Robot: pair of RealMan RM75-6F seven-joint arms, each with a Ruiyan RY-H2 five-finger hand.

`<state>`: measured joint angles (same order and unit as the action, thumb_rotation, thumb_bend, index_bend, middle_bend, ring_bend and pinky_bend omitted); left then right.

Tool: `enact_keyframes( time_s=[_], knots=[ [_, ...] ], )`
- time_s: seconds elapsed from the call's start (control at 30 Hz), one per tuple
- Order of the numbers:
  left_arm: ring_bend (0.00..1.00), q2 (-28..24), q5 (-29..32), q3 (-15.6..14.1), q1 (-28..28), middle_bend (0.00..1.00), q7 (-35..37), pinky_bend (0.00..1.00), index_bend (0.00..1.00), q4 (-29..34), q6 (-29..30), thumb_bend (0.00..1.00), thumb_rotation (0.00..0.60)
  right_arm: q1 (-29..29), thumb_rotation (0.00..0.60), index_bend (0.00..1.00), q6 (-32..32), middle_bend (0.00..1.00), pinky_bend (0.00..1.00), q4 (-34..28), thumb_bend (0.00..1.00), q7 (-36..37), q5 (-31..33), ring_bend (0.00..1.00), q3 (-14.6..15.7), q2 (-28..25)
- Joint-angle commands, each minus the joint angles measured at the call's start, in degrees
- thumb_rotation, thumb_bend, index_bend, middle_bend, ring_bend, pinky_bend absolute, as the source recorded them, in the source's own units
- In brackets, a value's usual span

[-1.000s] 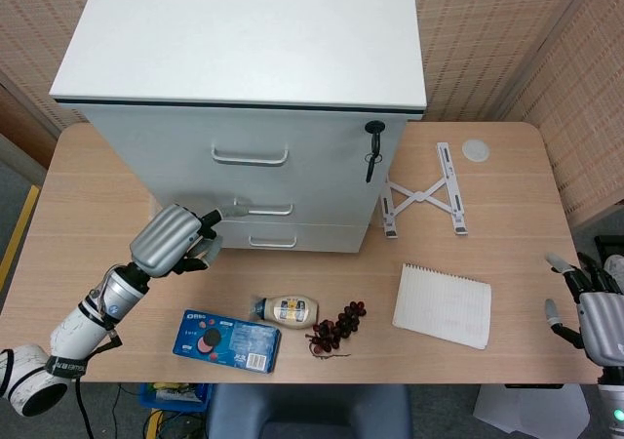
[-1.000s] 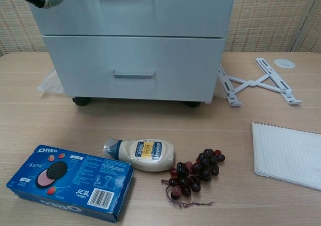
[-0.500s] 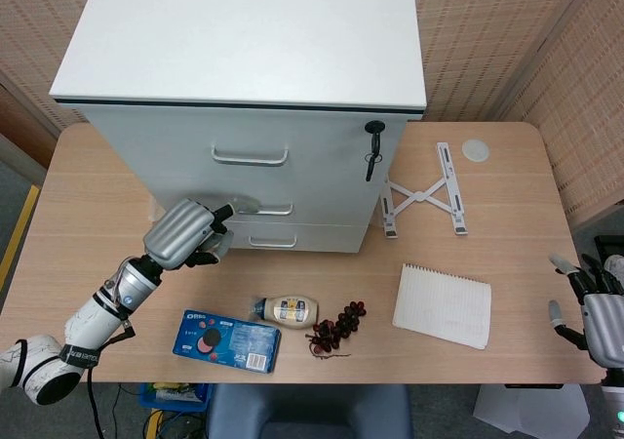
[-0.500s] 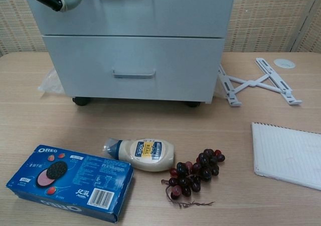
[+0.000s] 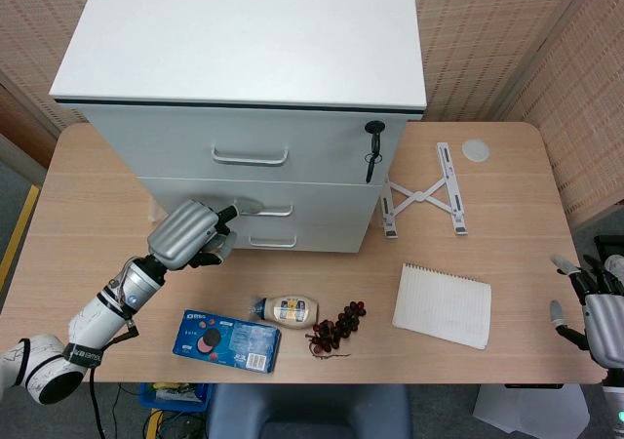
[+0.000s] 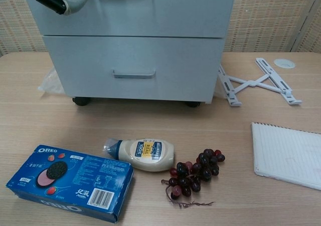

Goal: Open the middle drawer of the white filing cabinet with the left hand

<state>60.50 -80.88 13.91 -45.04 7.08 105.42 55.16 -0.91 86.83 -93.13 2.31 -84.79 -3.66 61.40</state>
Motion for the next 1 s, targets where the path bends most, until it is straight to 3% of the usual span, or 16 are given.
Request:
enact_keyframes(
  time_s=[0.03, 1.0],
  knots=[
    [0.97, -0.09, 0.30, -0.06, -0.15, 0.92, -0.22, 1.00, 0.23, 0.19, -0.24, 0.63, 0.600, -0.05, 0.600, 0.16, -0.05, 0.28, 0.18, 0.03, 0.43, -0.02, -0.03, 0.19, -0.01, 0.06],
    [0.97, -4.86, -5.62, -2.96, 2.25, 0.92, -1.56, 1.00, 0.23, 6.76, 2.52, 0.63, 0.600, 0.27, 0.600, 0.16, 0.28, 0.28, 0.18, -0.11, 0.43, -0.19, -0.43, 0.19, 0.14, 0.17]
  ],
)
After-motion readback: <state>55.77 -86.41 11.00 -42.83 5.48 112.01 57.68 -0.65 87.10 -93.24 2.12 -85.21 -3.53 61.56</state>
